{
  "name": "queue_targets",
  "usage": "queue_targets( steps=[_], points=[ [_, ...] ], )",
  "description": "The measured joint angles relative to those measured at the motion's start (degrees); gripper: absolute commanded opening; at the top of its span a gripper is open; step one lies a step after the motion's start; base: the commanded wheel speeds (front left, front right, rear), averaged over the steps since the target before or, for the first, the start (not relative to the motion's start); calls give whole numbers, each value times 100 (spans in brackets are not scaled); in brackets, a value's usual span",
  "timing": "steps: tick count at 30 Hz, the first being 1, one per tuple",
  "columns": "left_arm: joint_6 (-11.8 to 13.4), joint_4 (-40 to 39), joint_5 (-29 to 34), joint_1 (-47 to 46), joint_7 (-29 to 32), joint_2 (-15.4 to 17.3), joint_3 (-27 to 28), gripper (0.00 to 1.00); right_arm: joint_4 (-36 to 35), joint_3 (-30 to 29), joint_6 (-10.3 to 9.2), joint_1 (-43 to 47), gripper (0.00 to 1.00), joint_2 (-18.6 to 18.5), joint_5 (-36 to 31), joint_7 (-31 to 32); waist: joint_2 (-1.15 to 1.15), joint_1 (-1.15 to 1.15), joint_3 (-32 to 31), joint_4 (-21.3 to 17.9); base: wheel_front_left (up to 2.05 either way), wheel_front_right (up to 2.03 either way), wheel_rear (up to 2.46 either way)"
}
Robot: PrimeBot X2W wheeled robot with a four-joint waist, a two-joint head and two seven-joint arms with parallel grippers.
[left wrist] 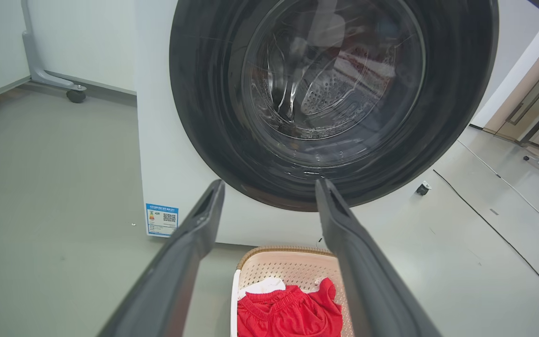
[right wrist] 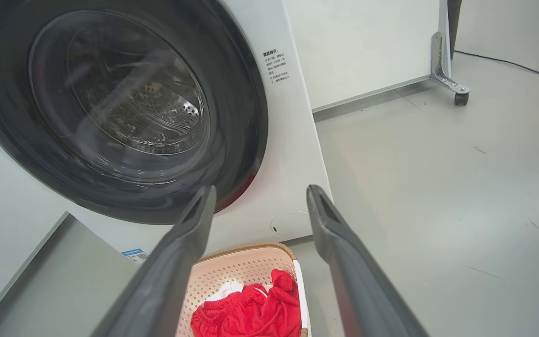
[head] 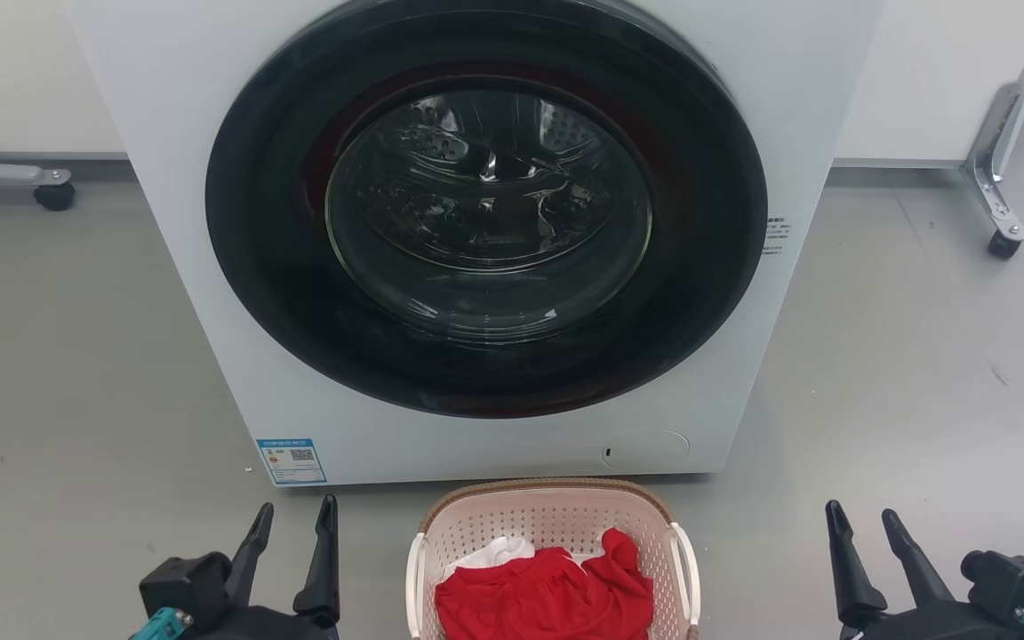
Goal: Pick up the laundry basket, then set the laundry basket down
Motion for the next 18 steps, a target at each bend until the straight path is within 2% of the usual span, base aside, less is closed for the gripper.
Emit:
queue_targets(
  steps=[18],
  points=[
    [312,315,1184,-102,-399,-48,-203,100,44,345,-172,-108,100,-152,-1217,-388,0,0,11,9,0,0,0]
  ],
)
